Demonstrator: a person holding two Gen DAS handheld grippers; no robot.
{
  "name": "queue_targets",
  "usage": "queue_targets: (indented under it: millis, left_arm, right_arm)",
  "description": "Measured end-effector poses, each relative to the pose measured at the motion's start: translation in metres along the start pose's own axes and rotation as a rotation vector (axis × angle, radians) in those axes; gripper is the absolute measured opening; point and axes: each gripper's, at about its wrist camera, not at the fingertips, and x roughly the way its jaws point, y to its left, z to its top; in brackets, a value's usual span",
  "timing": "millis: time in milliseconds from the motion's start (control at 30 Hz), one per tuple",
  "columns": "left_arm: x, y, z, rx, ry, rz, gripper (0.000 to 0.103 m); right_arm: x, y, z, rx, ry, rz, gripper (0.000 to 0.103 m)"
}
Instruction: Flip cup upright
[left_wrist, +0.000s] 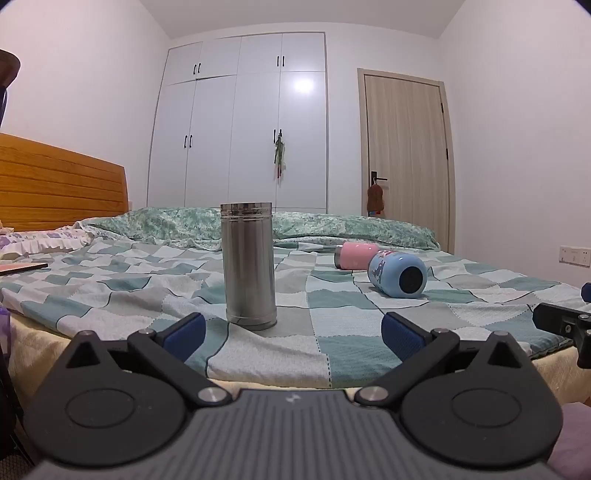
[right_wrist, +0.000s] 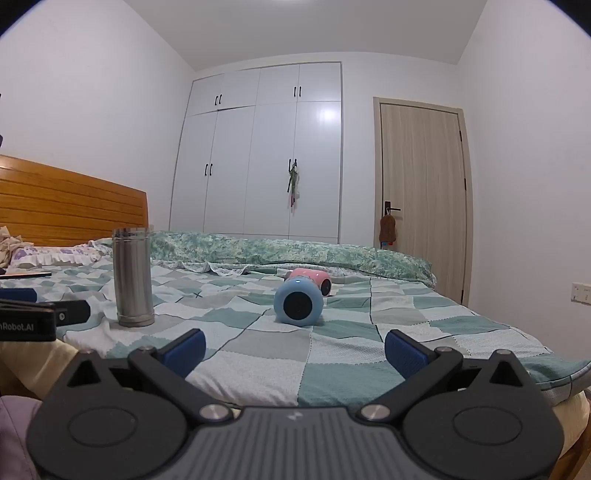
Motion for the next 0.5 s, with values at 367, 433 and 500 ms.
queue_targets:
  millis: [367,433,500]
  left_arm:
    - [0.0002,-0.0003,0.0,0.006,0.006,0.001,0.103]
    - [0.0003,-0.0004,0.0001,0.006,0.006,0.001,0.103]
    - [0.0002,-0.0004,0.0001,0.006,0.006,0.001,0.103]
  right_arm:
    - [-0.0003,-0.0004,0.0,0.0,0.0,0.0,0.103]
    - [-0.0004,-0.0004,0.0,0.0,-0.001,0.0,0.103]
    - [-0.0003,-0.0004,-0.0001,0.0,-0.001,0.0,0.103]
